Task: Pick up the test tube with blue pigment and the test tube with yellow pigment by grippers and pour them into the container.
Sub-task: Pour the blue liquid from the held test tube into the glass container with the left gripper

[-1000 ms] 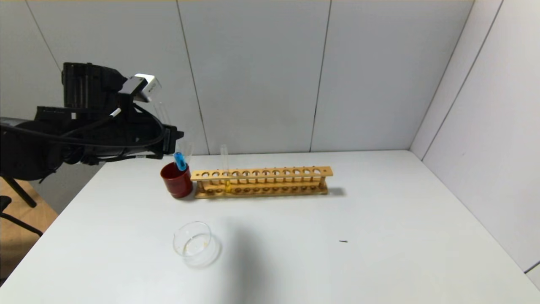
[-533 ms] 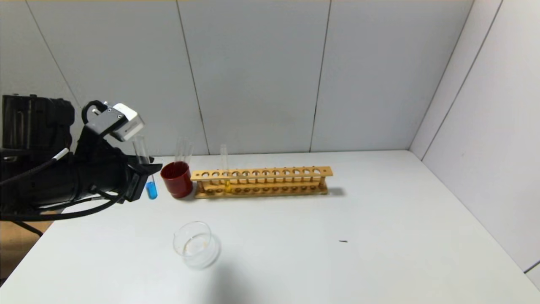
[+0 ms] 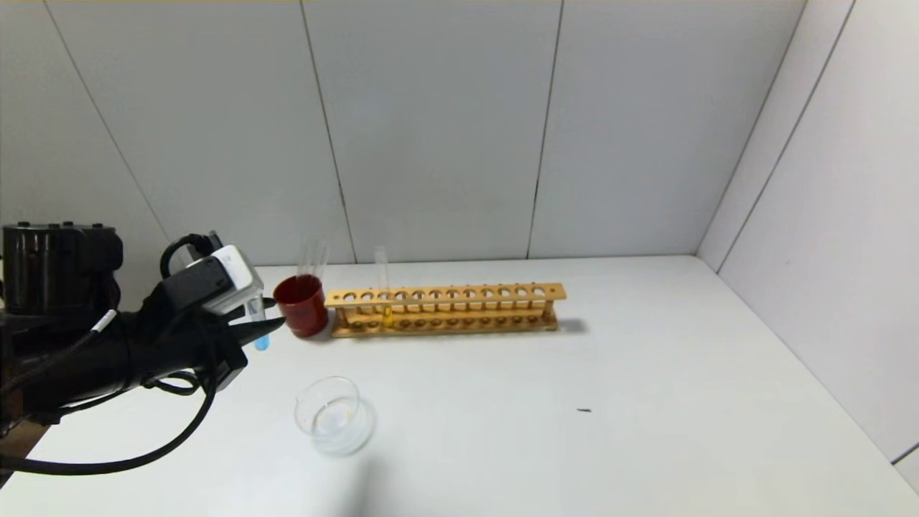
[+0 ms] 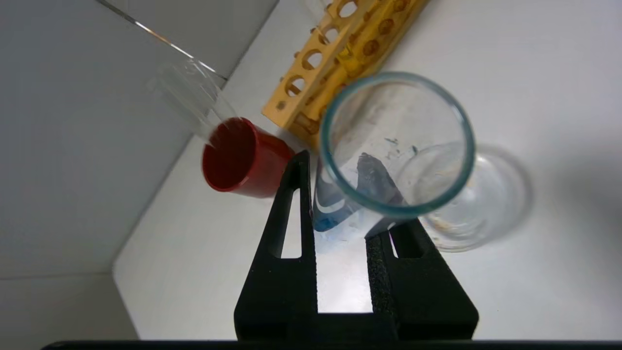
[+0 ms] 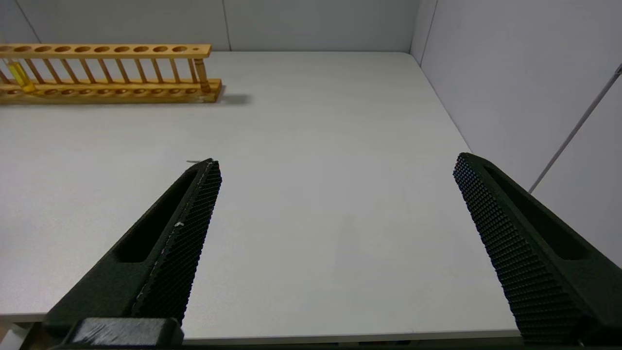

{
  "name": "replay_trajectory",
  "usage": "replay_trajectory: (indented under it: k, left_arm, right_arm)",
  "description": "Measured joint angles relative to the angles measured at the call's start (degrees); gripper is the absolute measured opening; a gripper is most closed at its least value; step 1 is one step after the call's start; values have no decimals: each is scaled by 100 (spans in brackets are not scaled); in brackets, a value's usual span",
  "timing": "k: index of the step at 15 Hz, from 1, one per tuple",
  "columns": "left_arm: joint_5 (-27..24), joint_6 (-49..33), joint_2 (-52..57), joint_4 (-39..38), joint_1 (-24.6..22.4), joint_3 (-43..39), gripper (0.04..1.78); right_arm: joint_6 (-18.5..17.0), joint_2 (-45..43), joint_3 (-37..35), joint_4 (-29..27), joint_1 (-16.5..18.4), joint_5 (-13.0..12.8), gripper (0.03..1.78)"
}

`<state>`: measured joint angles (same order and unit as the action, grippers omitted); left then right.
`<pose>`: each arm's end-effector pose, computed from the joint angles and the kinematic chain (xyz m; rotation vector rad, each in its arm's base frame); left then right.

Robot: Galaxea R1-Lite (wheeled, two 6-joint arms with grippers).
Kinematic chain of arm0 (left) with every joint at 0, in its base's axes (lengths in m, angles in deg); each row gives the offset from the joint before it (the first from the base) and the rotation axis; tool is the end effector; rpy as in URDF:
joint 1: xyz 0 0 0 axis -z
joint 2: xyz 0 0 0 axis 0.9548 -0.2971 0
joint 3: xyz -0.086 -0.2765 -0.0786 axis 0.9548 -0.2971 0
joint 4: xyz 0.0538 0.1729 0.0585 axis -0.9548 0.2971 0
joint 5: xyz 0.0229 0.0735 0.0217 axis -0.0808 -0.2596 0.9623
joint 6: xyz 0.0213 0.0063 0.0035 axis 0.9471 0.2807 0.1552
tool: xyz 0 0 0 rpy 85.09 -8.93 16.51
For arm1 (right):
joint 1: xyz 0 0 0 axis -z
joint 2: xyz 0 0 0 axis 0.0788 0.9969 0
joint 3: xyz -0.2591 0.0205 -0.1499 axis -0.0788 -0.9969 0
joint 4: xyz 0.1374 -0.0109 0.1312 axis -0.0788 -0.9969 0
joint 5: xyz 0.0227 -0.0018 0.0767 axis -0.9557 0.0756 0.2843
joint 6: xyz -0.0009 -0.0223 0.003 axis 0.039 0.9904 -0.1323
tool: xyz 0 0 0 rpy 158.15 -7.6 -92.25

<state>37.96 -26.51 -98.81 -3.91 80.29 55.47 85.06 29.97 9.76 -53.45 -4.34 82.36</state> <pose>0.2285 -0.0372 0.1757 0.7355 0.2224 -0.5669 -0.0228 0.0002 0.0752 -0.0042 0.0031 0.0019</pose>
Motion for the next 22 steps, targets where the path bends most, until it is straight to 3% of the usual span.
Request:
replay_trajectory:
  k: [4,8,15,22]
  left_arm:
    - [-221,1314,-402,-551,-361,-146,33]
    - [-460,2444,-568,-573,-419,-350,33]
    - [-399,3989,-862,-592,-474,-354,33]
    - [-400,5169,-1736,-1810,-532,-345,33]
  right_arm:
    - [0,0,0,0,0,1,175]
    - [-2,0,0,0,-2,1,175]
    - [0,0,0,0,0,-2,175]
    - [-2,0,0,-2,0,0,175]
